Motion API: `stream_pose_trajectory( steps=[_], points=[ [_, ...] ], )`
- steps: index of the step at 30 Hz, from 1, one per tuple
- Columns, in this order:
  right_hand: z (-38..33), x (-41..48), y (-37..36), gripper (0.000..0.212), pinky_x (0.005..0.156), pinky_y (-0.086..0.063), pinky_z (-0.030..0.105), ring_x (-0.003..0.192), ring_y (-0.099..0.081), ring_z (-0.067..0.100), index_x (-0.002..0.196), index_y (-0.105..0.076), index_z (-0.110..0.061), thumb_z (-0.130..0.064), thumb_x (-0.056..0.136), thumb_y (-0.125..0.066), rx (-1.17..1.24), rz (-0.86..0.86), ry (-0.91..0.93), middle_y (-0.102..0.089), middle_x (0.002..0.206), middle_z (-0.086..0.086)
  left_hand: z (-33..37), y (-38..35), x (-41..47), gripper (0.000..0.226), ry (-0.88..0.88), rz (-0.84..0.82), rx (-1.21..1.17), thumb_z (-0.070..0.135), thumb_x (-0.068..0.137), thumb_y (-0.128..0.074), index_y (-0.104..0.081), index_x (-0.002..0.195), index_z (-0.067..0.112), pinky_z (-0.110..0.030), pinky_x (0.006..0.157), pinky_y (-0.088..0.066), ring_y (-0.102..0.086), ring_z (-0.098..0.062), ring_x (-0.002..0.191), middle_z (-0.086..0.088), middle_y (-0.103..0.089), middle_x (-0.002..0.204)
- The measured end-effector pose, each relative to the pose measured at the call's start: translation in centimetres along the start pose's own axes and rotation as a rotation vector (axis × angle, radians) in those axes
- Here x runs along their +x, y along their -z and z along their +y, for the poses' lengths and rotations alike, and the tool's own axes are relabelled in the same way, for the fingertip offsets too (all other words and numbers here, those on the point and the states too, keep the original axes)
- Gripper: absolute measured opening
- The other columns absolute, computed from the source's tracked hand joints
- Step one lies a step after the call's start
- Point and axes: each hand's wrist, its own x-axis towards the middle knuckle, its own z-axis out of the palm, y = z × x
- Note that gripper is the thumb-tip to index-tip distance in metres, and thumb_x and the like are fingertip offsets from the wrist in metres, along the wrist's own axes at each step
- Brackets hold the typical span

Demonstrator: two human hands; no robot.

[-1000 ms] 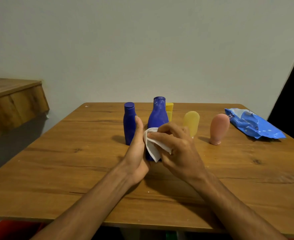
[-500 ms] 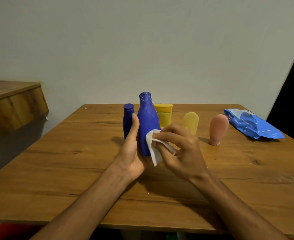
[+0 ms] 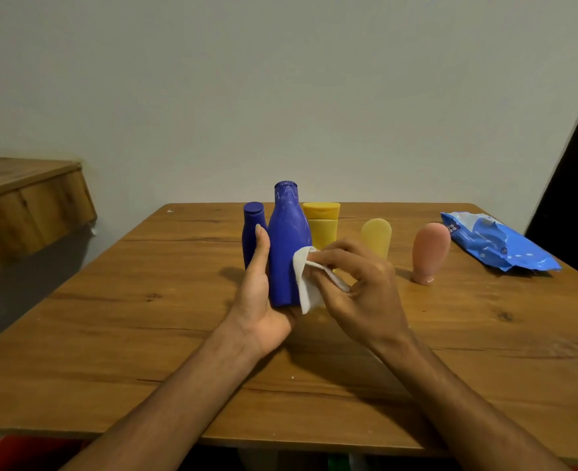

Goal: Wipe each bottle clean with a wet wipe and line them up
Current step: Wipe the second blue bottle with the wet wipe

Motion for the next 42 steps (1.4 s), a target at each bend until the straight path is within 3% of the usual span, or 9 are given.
stream_pose_trajectory(
  steps=[6,13,15,19,24,27,30,36,42],
  points=[
    [0.09,-0.17,0.15,0.033,0.069,-0.057,0.039,0.091,-0.061,0.017,0.1,-0.072,-0.013,-0.038,0.083,-0.059,0.003,-0.067,0.035,-0.065,0.1,0.001,0.06,-0.12,-0.21,0.065,0.019,0.018,0.006,0.063,0.086,-0.055,-0.061,0.126,0.011,-0.04,0.07,-0.058,-0.07,-0.026,0.085,-0.013,-0.07,0.103],
    [0.35,0.17,0.1,0.031,0.069,-0.057,0.037,0.093,-0.061,0.014,0.104,-0.07,-0.013,-0.035,0.086,-0.059,0.037,0.09,-0.038,-0.065,0.101,0.0,-0.32,0.11,-0.12,0.066,0.028,-0.008,0.085,0.062,0.086,-0.056,-0.057,0.134,0.017,-0.045,0.081,-0.056,-0.063,-0.03,0.109,-0.015,-0.062,0.131],
    [0.26,0.37,0.24,0.032,0.069,-0.057,0.031,0.092,-0.061,0.01,0.104,-0.07,-0.011,-0.035,0.086,-0.058,0.049,0.142,-0.037,-0.065,0.1,0.0,-0.35,0.07,-0.17,0.064,0.022,-0.044,0.123,0.062,0.087,-0.053,-0.058,0.133,0.017,-0.044,0.072,-0.057,-0.065,-0.03,0.102,-0.015,-0.064,0.126],
    [0.28,0.61,0.43,0.03,0.071,-0.055,0.022,0.093,-0.061,0.01,0.107,-0.069,-0.008,-0.029,0.088,-0.058,0.052,0.212,-0.029,-0.065,0.101,0.003,-0.53,-0.12,-0.65,0.063,0.034,-0.117,0.206,0.064,0.091,-0.046,-0.064,0.122,0.012,-0.034,0.056,-0.053,-0.062,-0.025,0.071,-0.014,-0.066,0.095],
    [0.32,0.4,0.4,0.027,0.074,-0.051,0.015,0.097,-0.058,0.011,0.109,-0.068,-0.009,-0.024,0.089,-0.059,0.019,0.213,0.025,-0.062,0.104,0.006,-0.59,0.0,-0.75,0.059,-0.02,-0.111,0.301,0.064,0.091,-0.045,-0.069,0.112,0.015,-0.033,0.054,-0.049,-0.059,-0.023,0.065,-0.012,-0.064,0.088],
    [0.45,0.2,0.31,0.028,0.072,-0.055,0.026,0.099,-0.057,0.015,0.112,-0.065,-0.015,-0.026,0.088,-0.06,-0.024,0.171,0.083,-0.06,0.106,0.005,-0.6,-0.19,-0.74,0.055,-0.052,-0.109,0.332,0.063,0.091,-0.046,-0.07,0.111,0.018,-0.033,0.055,-0.048,-0.059,-0.024,0.066,-0.011,-0.066,0.09],
    [0.32,0.28,0.26,0.03,0.067,-0.056,0.041,0.096,-0.059,0.023,0.113,-0.066,-0.01,-0.025,0.089,-0.057,-0.023,0.218,0.05,-0.06,0.106,0.008,-0.69,-0.35,-0.86,0.057,-0.048,-0.097,0.369,0.064,0.088,-0.048,-0.07,0.11,0.016,-0.031,0.054,-0.047,-0.058,-0.023,0.064,-0.011,-0.065,0.087],
    [0.38,0.21,0.08,0.034,0.069,-0.056,0.041,0.103,-0.055,0.024,0.119,-0.061,-0.014,-0.027,0.088,-0.054,-0.098,0.18,0.071,-0.057,0.111,0.009,-0.69,-0.22,-0.95,0.056,-0.053,-0.072,0.405,0.064,0.086,-0.049,-0.071,0.105,0.017,-0.031,0.053,-0.048,-0.059,-0.023,0.063,-0.012,-0.066,0.086],
    [0.67,0.01,-0.06,0.046,0.069,-0.056,0.039,0.106,-0.053,0.027,0.122,-0.05,-0.022,-0.007,0.083,-0.069,-0.213,0.104,0.184,-0.044,0.119,0.001,-0.78,-0.18,-0.94,0.059,-0.107,-0.041,0.469,0.064,0.087,-0.05,-0.066,0.112,0.013,-0.032,0.053,-0.048,-0.058,-0.025,0.062,-0.013,-0.065,0.085]
  ],
)
